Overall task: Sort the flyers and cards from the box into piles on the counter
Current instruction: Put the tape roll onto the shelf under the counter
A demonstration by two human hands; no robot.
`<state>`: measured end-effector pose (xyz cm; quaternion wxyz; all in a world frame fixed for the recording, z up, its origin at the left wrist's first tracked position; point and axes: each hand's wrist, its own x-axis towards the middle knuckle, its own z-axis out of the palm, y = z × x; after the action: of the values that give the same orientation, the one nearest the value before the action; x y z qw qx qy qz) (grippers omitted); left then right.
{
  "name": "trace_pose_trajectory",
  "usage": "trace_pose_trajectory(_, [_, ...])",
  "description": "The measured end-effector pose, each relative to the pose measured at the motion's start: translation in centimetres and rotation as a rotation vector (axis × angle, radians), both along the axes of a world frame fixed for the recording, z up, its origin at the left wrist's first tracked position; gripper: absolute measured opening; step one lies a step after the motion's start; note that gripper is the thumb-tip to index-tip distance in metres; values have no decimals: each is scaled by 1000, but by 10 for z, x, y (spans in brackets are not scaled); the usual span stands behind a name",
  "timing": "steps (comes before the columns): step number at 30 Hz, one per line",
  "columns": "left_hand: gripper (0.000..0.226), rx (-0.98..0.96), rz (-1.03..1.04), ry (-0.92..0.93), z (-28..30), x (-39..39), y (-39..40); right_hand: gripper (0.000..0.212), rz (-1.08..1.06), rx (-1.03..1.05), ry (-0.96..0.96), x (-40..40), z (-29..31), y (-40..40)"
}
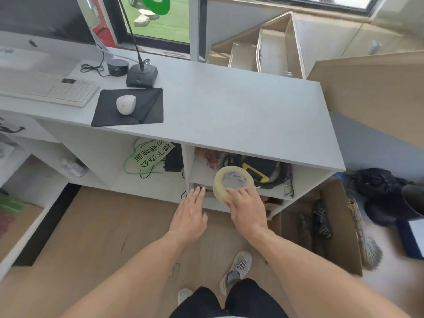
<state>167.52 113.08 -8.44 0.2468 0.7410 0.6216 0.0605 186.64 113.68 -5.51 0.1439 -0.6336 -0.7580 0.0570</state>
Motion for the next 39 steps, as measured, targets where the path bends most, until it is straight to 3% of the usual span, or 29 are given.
trace_pose_trajectory(7, [69,-31,-69,-122,-21,26,1,33,-161,-71,63,30,-45,-4])
trace_pose_trajectory(14, [65,8,-137,-126,-85,71,68,32,-201,-57,47,93,-126,50])
trace_pose_trajectory(21, [71,43,-272,49,-169,117,156,29,-241,50,84,140,-202,143])
trace_pose_trajectory(28, [78,76,-249,135,-216,165,215,36,-216,140,118,167,-247,222])
trace_pose_trajectory(35, [84,74,-203,331,-250,174,236,34,-202,244,199,168,-286,235])
trace_pose_trajectory(39, [88,121,-203,347,-261,173,232,36,-190,263,211,169,-294,237])
